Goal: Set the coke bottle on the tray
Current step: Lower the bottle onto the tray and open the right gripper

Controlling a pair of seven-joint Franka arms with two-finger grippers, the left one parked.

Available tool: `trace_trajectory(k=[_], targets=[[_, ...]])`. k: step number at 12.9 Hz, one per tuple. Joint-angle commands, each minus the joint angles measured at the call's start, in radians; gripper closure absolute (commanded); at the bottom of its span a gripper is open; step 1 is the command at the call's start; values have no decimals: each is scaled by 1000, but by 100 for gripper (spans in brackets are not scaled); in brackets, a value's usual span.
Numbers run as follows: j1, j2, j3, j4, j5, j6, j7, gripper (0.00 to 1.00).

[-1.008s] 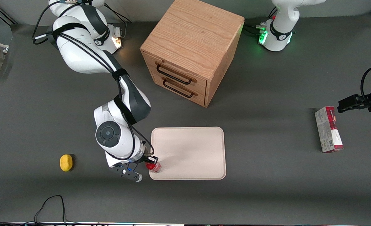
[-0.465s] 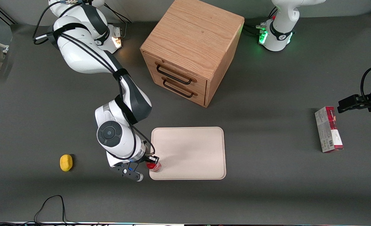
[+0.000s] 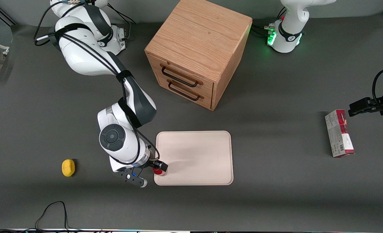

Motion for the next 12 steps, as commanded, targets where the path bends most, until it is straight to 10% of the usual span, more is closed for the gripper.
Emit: trace_trajectory(k=[1,7,12], targets=[[9,12,0,29,-30,-4,34,0],[-1,-80,4,9,-56,-188,11,0],[-144,-524,0,-528,28,-184,-342,0]])
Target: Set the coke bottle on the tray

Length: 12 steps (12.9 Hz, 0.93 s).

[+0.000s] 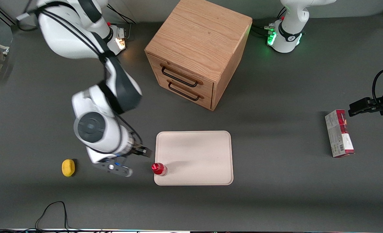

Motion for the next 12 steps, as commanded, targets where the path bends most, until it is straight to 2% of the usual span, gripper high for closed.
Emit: trace_trajectory(k=[1,3,4,6,7,8,10,11,12], targets=[[-121,-373,1,-477,61,77,-247,0],[-199,-556,-2,-680,66,91,-443,0],[-209,-642,-37,-764,75,91,-528,0],[-201,-838,-135,-930,136,103,-705,0],[-206,-917,-158,-978,138,100,-752,0],[-198,-949,-172,-989,138,89,-755,0],[-107,-953,-244,-978,137,82,-714,0],[-112,-951,-251,-960,138,77,-706,0],[-162,-944,-231,-943,141,47,-711,0]])
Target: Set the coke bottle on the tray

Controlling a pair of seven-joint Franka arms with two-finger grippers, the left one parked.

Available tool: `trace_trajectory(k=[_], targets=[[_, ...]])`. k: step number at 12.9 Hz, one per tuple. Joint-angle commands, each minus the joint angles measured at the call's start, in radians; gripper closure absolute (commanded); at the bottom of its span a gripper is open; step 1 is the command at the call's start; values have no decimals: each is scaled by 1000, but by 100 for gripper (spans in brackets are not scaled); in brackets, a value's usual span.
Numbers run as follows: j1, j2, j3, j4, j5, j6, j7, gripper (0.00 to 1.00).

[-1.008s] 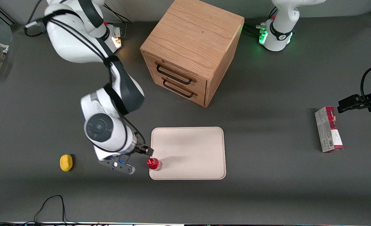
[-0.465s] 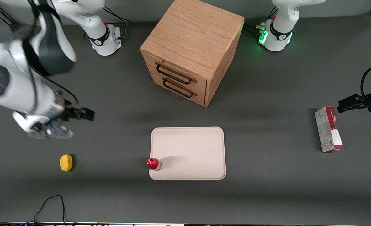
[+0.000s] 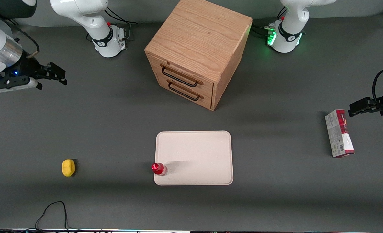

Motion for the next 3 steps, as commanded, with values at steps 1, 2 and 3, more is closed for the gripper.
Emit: trace_trajectory(k=[1,2,3], targets=[[-80,14,65,28,37,-26,-3,0],[-91,14,81,33,39,-29,-3,0],[-91,16,83,35,41,-29,-3,0]])
